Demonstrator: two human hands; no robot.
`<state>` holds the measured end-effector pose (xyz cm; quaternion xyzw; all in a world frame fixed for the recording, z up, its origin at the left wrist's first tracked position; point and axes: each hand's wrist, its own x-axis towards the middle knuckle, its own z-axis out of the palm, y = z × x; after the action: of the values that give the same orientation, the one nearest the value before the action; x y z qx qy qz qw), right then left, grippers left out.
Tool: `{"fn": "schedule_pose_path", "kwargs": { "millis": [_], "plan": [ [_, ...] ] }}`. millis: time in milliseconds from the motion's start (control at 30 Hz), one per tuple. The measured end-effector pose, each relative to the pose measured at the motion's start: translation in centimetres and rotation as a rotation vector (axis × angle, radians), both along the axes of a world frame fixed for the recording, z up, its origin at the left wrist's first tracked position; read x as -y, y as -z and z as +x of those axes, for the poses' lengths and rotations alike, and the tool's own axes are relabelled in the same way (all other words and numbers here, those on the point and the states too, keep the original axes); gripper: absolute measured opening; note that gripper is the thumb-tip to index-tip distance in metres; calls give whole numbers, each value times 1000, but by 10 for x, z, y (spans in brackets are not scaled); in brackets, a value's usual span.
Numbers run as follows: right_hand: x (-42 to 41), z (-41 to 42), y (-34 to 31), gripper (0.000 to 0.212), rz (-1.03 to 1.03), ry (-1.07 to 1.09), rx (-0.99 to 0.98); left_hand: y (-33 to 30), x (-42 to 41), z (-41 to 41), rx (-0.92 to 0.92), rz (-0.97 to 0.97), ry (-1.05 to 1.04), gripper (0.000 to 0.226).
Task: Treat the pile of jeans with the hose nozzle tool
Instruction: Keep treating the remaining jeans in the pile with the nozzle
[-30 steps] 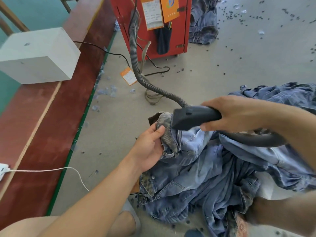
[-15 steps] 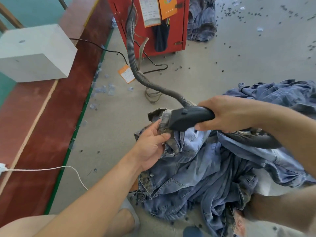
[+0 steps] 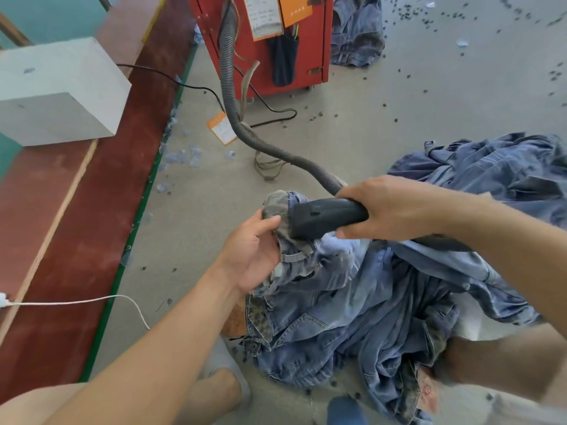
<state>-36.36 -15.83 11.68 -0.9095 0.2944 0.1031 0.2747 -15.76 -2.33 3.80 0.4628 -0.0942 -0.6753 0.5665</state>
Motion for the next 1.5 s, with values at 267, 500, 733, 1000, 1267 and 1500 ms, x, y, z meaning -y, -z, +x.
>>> {"fn": "schedule_pose_path", "kwargs": {
  "millis": [267,500,733,1000,1267,1500],
  "plan": [
    [8,-3,-9,14,37,40,67,-2,6,8,-12,98,-91,43],
    [12,0,2,15,-138,104,128,-2,9,15,25,115,-113,38],
    [35,-46,0,35,-321,-144,-125,-5,10,53,-34,222,-262,43],
    [-26,-12,46,34,-479,-158,-23,-16,20,52,-79,184,-349,38],
    [-2,-21,19,32,-389,51,142,-17,21,57,-107,188,-313,43],
    [-26,-11,35,36,-383,-133,1,-17,21,48,-64,190,-304,43]
  ]
}}
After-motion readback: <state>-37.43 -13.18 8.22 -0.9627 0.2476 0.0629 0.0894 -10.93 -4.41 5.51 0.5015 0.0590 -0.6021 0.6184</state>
